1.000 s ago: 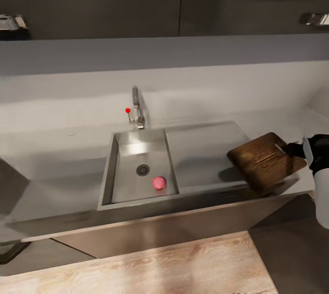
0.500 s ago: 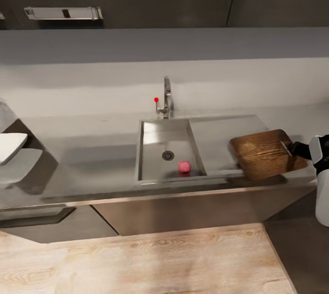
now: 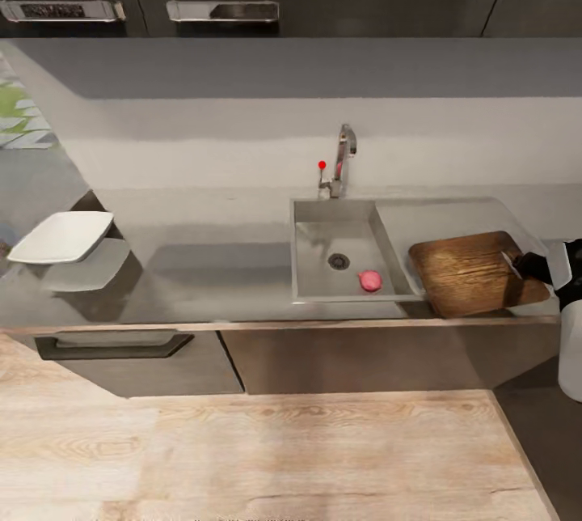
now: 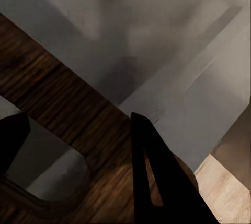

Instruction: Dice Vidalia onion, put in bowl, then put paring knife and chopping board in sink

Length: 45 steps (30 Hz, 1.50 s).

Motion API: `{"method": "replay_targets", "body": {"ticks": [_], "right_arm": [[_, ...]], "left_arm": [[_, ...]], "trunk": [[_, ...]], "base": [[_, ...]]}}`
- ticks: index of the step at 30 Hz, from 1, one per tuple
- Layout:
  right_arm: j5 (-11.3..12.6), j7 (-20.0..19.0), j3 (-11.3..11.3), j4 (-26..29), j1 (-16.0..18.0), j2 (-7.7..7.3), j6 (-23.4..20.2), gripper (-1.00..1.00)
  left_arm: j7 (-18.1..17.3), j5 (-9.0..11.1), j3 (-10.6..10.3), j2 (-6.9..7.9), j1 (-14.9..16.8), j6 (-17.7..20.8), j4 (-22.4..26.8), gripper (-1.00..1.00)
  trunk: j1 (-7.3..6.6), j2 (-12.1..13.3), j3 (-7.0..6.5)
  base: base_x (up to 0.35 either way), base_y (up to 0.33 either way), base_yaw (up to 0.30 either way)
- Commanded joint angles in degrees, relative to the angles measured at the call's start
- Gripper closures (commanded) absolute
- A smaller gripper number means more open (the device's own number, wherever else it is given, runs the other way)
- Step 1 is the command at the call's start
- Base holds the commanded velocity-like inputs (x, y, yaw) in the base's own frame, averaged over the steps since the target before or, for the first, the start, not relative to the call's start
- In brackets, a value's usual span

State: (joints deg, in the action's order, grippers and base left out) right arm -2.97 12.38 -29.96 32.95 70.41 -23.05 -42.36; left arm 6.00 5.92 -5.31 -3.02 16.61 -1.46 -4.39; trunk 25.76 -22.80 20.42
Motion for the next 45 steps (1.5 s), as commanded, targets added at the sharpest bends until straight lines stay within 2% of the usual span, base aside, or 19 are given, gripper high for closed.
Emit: {"method": "replay_targets", "body": {"ticks": [1,6,8,11,12,15,22,35,45], "right_arm": [[-0.11,0.01,-0.19,0.24,0.08,0.03,-0.27,1.00],[0.20,0.90,-0.25,1.55,0.08,0.05,-0.27,1.00],[1.55,2.34,-0.27,1.64,0.08,0.09,-0.21,1.00],[5.25,4.63,-0.21,1.67,0.08,0.11,-0.11,1.00],[7.25,5.94,-0.20,1.67,0.08,0.11,-0.06,1.00],[10.37,8.56,-0.19,1.68,0.08,0.10,0.03,1.00],[11.20,9.22,-0.19,1.68,0.08,0.05,0.08,1.00],[11.23,9.24,-0.19,1.68,0.08,0.03,0.17,1.00],[11.23,9.15,-0.26,1.68,0.08,0.03,0.23,1.00]], "left_arm": [[0.07,0.59,-0.49,-0.01,0.09,-0.17,-0.15,-1.00],[0.07,0.59,-0.49,0.03,0.09,-0.21,-0.11,-1.00],[0.07,0.59,-0.49,0.03,0.09,-0.21,-0.10,-1.00],[0.07,0.59,-0.49,0.03,0.09,-0.21,-0.10,-1.00],[0.07,0.59,-0.49,0.05,0.09,-0.21,-0.10,-1.00],[0.07,0.59,-0.49,0.09,0.09,-0.27,-0.15,-1.00],[0.07,0.59,-0.49,0.66,0.09,-0.30,-0.11,-1.00],[-0.01,0.50,-0.50,0.73,0.09,-0.30,-0.09,-1.00],[-0.02,0.44,-0.56,0.73,0.09,-0.30,-0.11,-1.00]], "trunk": [[0.03,-0.11,0.15],[0.03,-0.11,0.44],[0.03,-0.11,0.56],[0.03,-0.11,0.73],[0.03,-0.11,0.79],[0.03,-0.11,0.96],[0.03,-0.11,1.37],[0.03,-0.11,1.90],[0.03,-0.11,1.90]], "base": [[-0.008,0.299,0.123],[-0.002,0.301,0.123],[0.000,0.304,0.123],[0.000,0.304,0.123],[0.000,0.304,0.123],[0.000,0.304,0.123],[0.000,0.304,0.122],[0.076,0.288,0.073],[0.072,0.062,0.001]]}}
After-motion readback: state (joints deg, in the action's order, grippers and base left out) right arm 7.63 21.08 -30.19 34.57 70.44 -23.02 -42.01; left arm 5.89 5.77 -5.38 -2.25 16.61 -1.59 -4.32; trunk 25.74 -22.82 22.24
